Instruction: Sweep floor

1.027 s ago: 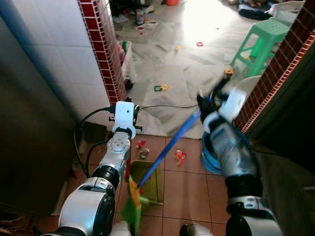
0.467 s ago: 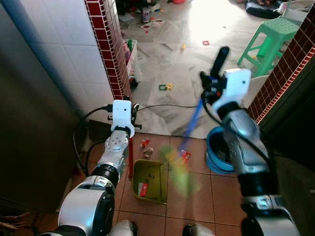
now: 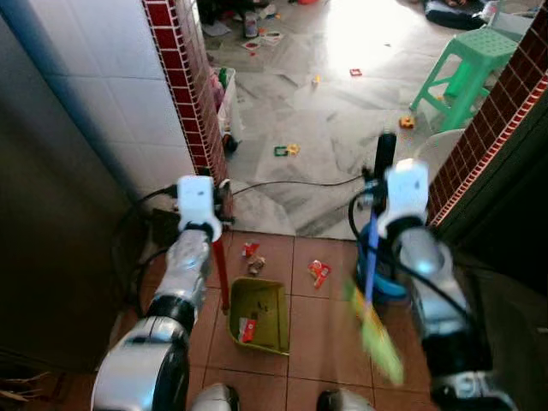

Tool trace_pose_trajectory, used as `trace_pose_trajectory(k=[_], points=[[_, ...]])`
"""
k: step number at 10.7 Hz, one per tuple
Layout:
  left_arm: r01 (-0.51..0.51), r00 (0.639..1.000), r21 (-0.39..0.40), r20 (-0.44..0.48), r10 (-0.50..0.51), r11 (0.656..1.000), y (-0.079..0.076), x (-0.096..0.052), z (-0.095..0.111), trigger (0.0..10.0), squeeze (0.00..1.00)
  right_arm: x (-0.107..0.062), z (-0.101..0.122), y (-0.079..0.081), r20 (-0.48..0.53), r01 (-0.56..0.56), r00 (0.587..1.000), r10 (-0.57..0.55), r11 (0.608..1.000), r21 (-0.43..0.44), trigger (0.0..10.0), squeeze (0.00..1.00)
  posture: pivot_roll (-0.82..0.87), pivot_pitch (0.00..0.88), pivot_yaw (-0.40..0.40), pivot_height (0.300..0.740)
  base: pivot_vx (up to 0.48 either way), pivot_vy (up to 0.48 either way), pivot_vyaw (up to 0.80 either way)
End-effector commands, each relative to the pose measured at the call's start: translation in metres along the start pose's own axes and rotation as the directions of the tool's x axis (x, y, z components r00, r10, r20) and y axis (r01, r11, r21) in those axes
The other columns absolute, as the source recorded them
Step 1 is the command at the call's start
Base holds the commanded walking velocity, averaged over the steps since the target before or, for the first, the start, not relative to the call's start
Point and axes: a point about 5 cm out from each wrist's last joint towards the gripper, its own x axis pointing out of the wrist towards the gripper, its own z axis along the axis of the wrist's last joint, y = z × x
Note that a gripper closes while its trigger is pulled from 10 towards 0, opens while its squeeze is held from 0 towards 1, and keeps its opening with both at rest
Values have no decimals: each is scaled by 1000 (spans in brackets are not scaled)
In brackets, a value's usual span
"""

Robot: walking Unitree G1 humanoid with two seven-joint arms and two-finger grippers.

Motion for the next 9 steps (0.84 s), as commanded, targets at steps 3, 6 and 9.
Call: trace_pose_trajectory(k=[3, 6, 9], points=[[58, 997, -99, 48, -53, 993, -9, -9, 12, 10000, 0, -2, -14, -10, -52, 111, 993, -108, 991, 70, 10000, 0, -50, 15, 44, 740, 0, 0, 0], [136, 990, -107, 47, -132, 985, -20, -18, 19, 10000, 0, 2, -16, -7, -61, 117, 992, -113, 989, 86, 10000, 0, -39, 6, 43, 740, 0, 0, -254], [145, 989, -119, 36, -142, 982, -24, -20, 22, 10000, 0, 0, -18, -11, -58, 126, 991, -121, 988, 86, 10000, 0, -46, 19, 39, 740, 0, -259, 0]])
